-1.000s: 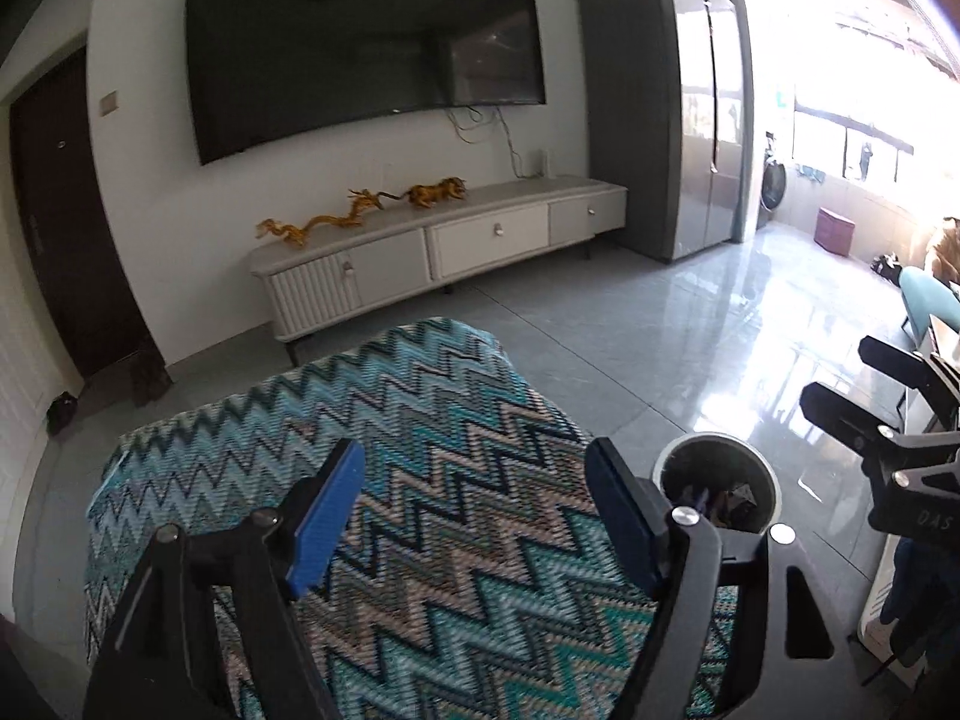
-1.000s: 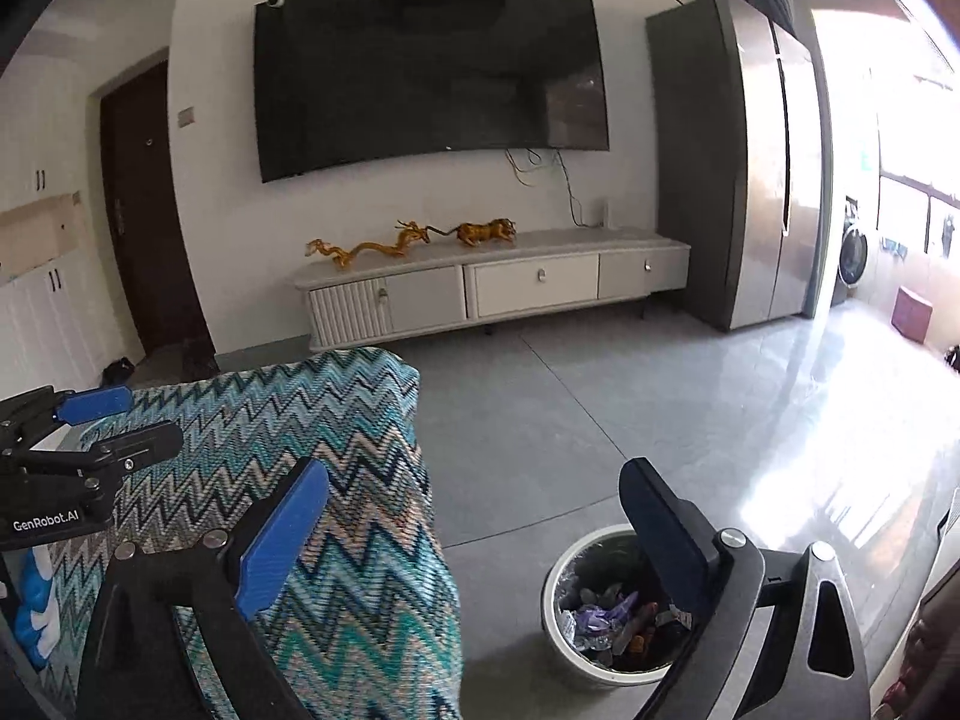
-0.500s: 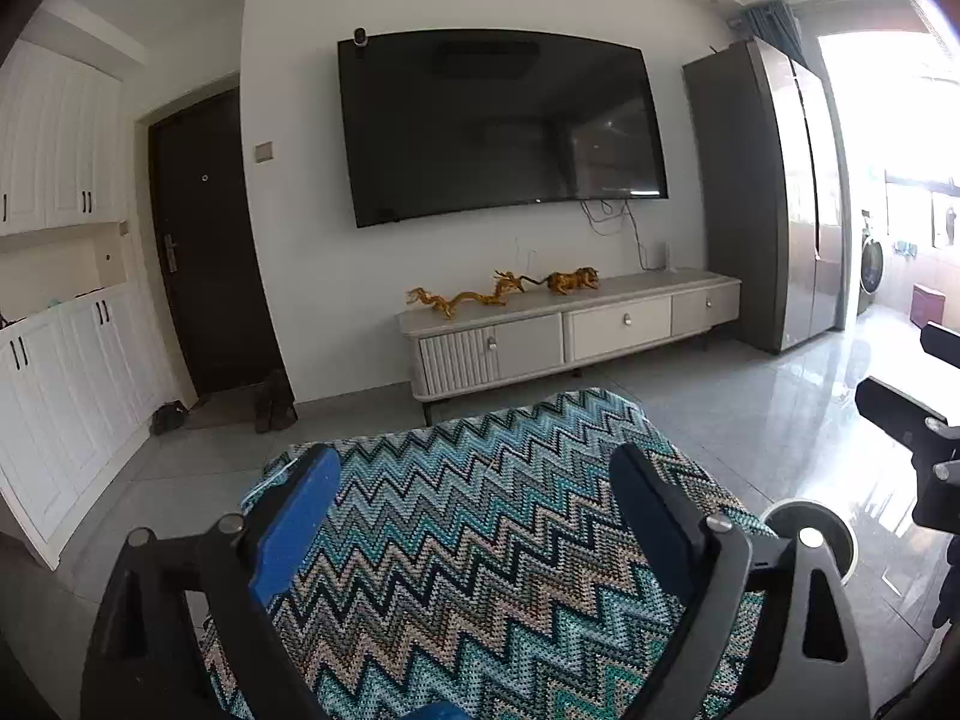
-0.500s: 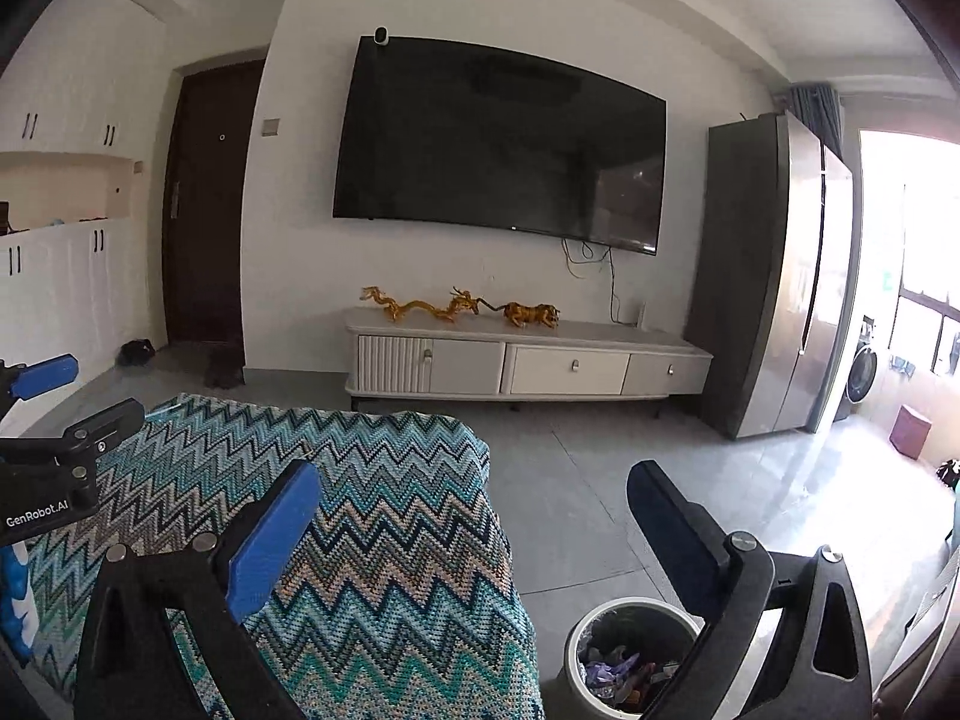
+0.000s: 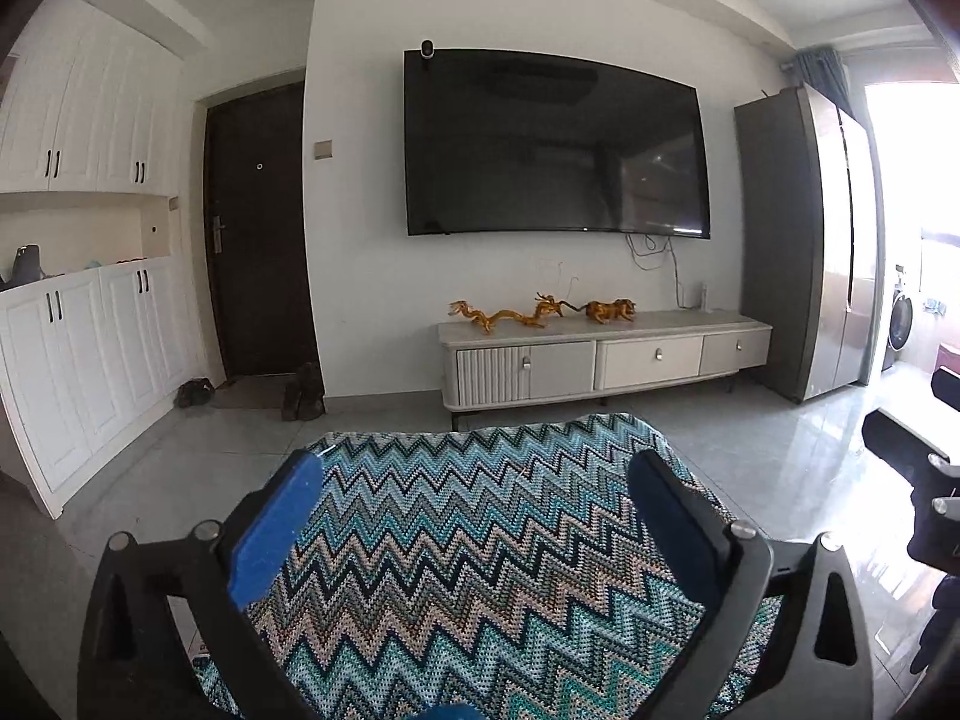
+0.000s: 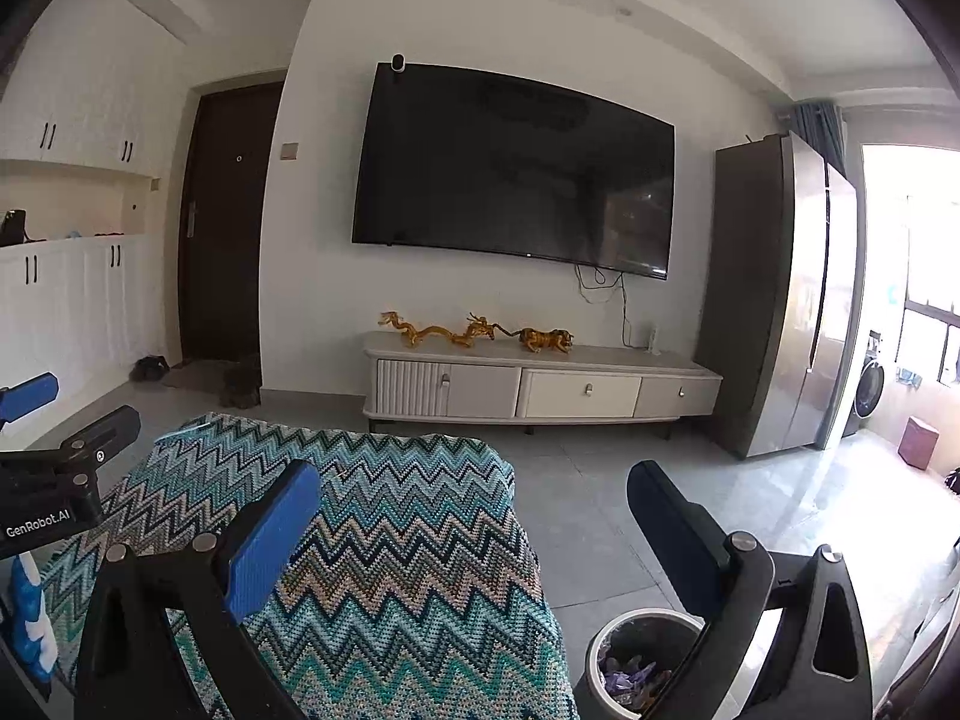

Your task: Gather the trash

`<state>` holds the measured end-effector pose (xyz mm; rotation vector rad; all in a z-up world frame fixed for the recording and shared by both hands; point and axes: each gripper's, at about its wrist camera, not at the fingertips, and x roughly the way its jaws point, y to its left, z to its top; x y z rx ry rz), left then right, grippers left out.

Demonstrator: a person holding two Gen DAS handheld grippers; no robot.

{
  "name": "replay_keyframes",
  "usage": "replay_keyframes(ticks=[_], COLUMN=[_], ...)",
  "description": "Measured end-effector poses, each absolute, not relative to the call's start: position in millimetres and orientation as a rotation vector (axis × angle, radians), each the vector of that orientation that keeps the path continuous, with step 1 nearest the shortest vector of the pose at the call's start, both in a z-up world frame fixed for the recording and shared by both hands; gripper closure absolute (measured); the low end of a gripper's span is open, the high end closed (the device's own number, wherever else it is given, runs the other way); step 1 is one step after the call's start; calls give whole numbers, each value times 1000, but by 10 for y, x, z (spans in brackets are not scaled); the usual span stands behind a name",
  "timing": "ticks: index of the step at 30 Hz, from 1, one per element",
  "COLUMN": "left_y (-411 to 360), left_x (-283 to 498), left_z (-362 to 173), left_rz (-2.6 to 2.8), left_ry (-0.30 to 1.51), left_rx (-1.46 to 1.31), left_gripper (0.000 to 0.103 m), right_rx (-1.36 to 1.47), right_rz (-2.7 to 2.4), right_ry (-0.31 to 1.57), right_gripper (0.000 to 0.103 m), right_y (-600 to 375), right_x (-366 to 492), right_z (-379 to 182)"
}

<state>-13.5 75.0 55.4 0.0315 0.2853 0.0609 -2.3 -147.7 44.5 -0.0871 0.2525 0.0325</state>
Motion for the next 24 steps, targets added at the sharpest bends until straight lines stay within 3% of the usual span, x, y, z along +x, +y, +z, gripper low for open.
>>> replay_keyframes(ticks=[24], left_y=[774], left_x=[-258], left_z=[610], left_rz=[112], left_ry=[284], left_rx=[33], left_gripper=[0], right_rx=[-16], right_rz=[-6], right_ry=[230], right_gripper=[0], right_y=[-1544], right_x=[-141], right_z=[417])
